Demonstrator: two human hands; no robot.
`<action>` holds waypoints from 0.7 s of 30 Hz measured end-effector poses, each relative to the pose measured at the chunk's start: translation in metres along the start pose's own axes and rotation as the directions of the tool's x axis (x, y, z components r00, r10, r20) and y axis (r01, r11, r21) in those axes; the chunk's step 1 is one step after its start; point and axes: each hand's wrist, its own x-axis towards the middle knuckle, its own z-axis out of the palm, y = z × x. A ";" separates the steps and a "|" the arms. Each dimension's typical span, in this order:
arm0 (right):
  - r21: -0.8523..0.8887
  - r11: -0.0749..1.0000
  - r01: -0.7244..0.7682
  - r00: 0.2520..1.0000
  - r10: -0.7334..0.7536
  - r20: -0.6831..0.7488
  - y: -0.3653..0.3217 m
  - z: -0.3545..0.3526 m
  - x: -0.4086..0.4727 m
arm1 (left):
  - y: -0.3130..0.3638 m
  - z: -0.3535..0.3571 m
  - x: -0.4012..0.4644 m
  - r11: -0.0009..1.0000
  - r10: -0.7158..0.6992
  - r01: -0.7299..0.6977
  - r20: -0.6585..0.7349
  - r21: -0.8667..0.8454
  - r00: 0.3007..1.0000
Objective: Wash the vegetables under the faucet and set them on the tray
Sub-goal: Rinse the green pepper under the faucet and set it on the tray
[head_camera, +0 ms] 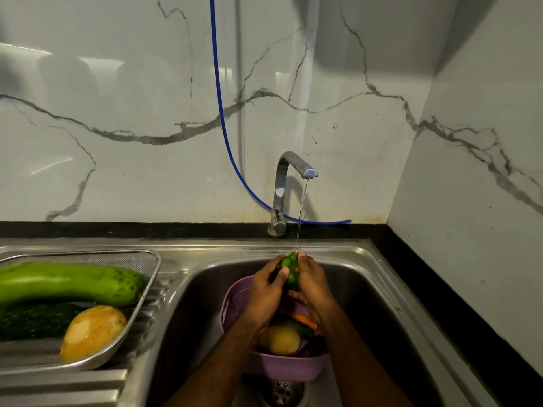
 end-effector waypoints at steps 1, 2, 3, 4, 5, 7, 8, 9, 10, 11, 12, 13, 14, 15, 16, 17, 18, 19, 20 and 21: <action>0.103 0.993 -0.062 0.997 0.058 0.045 -0.002 -0.001 -0.002 | 0.000 -0.002 0.000 1.000 0.008 -0.008 -0.001 0.001 1.000; 0.199 0.972 -0.123 0.990 0.107 0.091 -0.004 -0.002 -0.006 | -0.001 -0.003 0.001 1.000 0.006 -0.006 -0.002 -0.007 1.000; 0.269 0.948 -0.168 0.982 0.137 0.131 -0.007 -0.003 -0.009 | -0.003 -0.005 0.002 1.000 -0.002 0.001 -0.007 -0.020 1.000; 0.299 0.936 -0.184 0.977 0.142 0.157 -0.008 -0.003 -0.011 | -0.003 -0.006 0.002 0.999 -0.010 0.010 -0.022 -0.032 1.000; 0.319 0.933 -0.169 0.979 0.122 0.163 -0.009 -0.004 -0.012 | -0.004 -0.006 0.003 0.999 -0.018 0.016 -0.039 -0.039 0.999; 0.288 0.955 -0.070 0.991 0.035 0.126 -0.010 -0.001 -0.010 | -0.001 -0.004 0.003 0.998 -0.043 0.040 -0.059 -0.042 0.997; 0.228 0.974 0.000 0.995 -0.022 0.093 -0.009 0.001 -0.009 | 0.003 -0.002 0.002 0.997 -0.060 0.056 -0.065 -0.060 0.996; 0.128 0.988 0.082 0.994 -0.090 0.056 -0.008 0.004 -0.008 | 0.008 0.000 0.002 0.989 -0.107 0.100 -0.061 -0.108 0.992; 0.009 0.987 0.158 0.987 -0.159 0.036 -0.006 0.006 -0.005 | 0.012 0.002 0.002 0.970 -0.174 0.165 -0.038 -0.181 0.984; -0.098 0.972 0.211 0.977 -0.209 0.029 -0.004 0.007 -0.002 | 0.013 0.003 0.002 0.945 -0.239 0.230 -0.010 -0.231 0.971; -0.166 0.957 0.237 0.971 -0.237 0.021 -0.002 0.009 -0.001 | 0.013 0.003 0.001 0.927 -0.285 0.281 0.021 -0.247 0.958; -0.186 0.953 0.241 0.970 -0.244 0.007 -0.002 0.010 -0.001 | 0.013 0.004 0.000 0.922 -0.308 0.312 0.055 -0.231 0.950; -0.178 0.957 0.229 0.972 -0.233 -0.003 -0.002 0.011 -0.001 | 0.013 0.005 -0.001 0.919 -0.318 0.329 0.081 -0.219 0.944; -0.148 0.968 0.204 0.978 -0.209 -0.017 -0.002 0.010 0.001 | 0.013 0.006 -0.002 0.920 -0.318 0.332 0.100 -0.209 0.943; -0.103 0.978 0.184 0.982 -0.187 -0.022 -0.003 0.009 0.001 | 0.014 0.007 -0.004 0.922 -0.308 0.323 0.101 -0.212 0.946; -0.060 0.983 0.174 0.984 -0.176 -0.019 -0.005 0.008 0.002 | 0.015 0.008 -0.003 0.937 -0.275 0.285 0.075 -0.201 0.958; -0.030 0.985 0.173 0.985 -0.173 -0.011 -0.006 0.006 0.003 | 0.013 0.008 -0.001 0.959 -0.230 0.232 0.033 -0.161 0.973; -0.033 0.984 0.176 0.984 -0.176 -0.011 -0.007 0.004 0.003 | 0.010 0.008 0.002 0.981 -0.177 0.176 -0.012 -0.086 0.984; -0.061 0.981 0.184 0.983 -0.185 -0.011 -0.008 0.003 0.003 | 0.008 0.008 0.004 0.993 -0.115 0.115 -0.039 -0.001 0.993; -0.102 0.976 0.192 0.981 -0.194 -0.008 -0.007 0.001 0.003 | 0.006 0.008 0.005 0.995 -0.057 0.060 -0.038 0.085 0.998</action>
